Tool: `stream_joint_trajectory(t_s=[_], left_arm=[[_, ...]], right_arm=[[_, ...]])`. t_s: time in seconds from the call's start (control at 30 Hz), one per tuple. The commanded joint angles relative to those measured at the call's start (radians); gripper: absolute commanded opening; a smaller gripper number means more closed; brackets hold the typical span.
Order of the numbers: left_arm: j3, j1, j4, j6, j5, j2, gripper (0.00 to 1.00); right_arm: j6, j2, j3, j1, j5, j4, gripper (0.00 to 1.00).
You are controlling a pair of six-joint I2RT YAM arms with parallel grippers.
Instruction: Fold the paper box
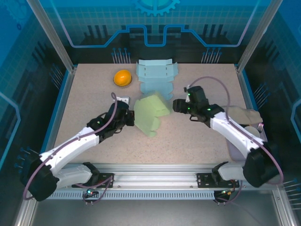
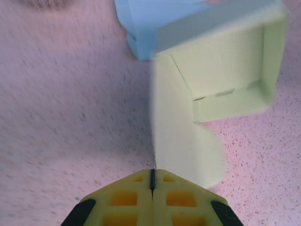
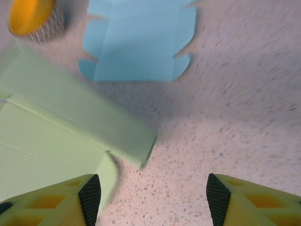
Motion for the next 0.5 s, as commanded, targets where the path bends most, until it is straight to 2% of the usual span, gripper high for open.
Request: stream_joint_trajectory(t_s=[0.0, 0.1, 0.27, 0.37, 0.47], left_arm=[[0.155, -0.003, -0.349, 0.159, -0.105, -0.014, 0.0], [0.342, -0.039, -0.528, 0.26, -0.192, 0.009, 0.0], [0.575, -0.184, -0.692, 0.485, -0.528, 0.058, 0.0], [0.593, -0.269, -0.68, 0.642, -0.683, 0.072, 0.0], [0.51, -0.388, -0.563, 0.899, -0.812, 0.058, 0.0]], right_arm=[[-0.045, -0.129, 0.056, -0.053, -0.026, -0.078, 0.66], [-0.109, -0.215, 0.083, -0.081, 0.007, -0.14, 0.67], [-0.171, -0.333, 0.092, -0.105, 0.05, -0.208, 0.68], [-0.181, -0.392, 0.071, -0.118, 0.053, -0.208, 0.69], [-0.189, -0.434, 0.058, -0.13, 0.052, -0.216, 0.69]])
